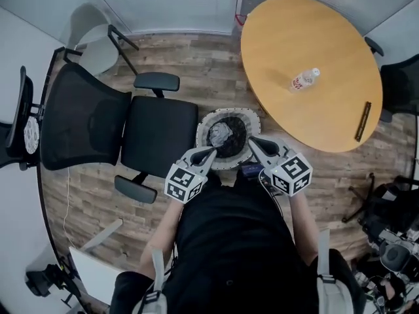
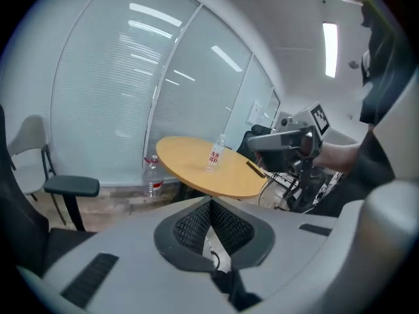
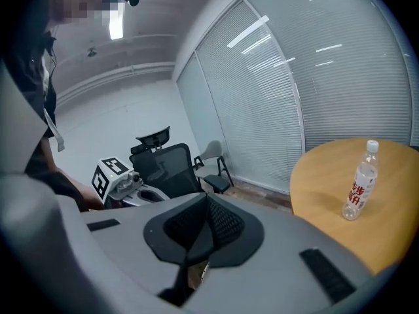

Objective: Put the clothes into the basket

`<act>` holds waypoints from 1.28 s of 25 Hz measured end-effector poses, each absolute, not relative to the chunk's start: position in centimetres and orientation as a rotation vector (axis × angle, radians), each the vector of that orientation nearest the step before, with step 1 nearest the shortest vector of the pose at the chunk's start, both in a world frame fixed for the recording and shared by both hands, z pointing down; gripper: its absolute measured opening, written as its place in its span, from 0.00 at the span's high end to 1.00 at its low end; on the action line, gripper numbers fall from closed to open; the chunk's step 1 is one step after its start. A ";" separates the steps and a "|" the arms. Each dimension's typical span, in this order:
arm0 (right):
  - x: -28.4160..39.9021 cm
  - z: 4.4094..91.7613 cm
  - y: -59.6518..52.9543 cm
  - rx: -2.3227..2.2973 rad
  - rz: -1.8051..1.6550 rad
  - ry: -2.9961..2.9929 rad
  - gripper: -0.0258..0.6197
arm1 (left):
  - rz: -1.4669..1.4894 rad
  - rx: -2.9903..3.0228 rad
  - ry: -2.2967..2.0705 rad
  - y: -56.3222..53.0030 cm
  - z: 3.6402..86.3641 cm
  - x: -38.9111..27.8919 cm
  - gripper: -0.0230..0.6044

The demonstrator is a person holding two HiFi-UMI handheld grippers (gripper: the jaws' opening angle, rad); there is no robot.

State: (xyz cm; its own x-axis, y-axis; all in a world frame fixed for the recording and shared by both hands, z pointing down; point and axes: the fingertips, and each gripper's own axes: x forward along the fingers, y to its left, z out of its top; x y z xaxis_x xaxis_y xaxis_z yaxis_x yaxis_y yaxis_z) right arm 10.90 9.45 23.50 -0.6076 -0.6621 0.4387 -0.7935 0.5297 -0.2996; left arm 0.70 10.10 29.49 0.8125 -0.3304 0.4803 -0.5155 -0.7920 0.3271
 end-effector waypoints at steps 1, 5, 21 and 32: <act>10.4 23.0 9.3 1.213 0.693 -2.518 0.93 | 0.560 2.585 -0.629 10.1 28.2 0.4 0.94; 8.9 20.8 9.0 1.226 0.743 -2.599 0.93 | 0.459 2.642 -0.627 9.9 24.0 -1.0 0.94; 7.5 18.1 9.4 1.250 0.664 -2.622 0.93 | 0.309 2.628 -0.580 9.9 21.7 -1.7 0.94; 7.4 18.6 9.5 1.218 0.636 -2.595 0.93 | 0.312 2.612 -0.595 10.4 22.3 -1.7 0.94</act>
State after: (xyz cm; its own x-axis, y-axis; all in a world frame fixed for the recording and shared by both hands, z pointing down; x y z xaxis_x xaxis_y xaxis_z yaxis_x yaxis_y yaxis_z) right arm 7.40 9.53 18.57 -0.6385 -0.6815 0.3575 -0.7696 0.5667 -0.2943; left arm -1.72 10.39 22.27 0.8819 -0.3567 0.3082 -0.4562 -0.8102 0.3681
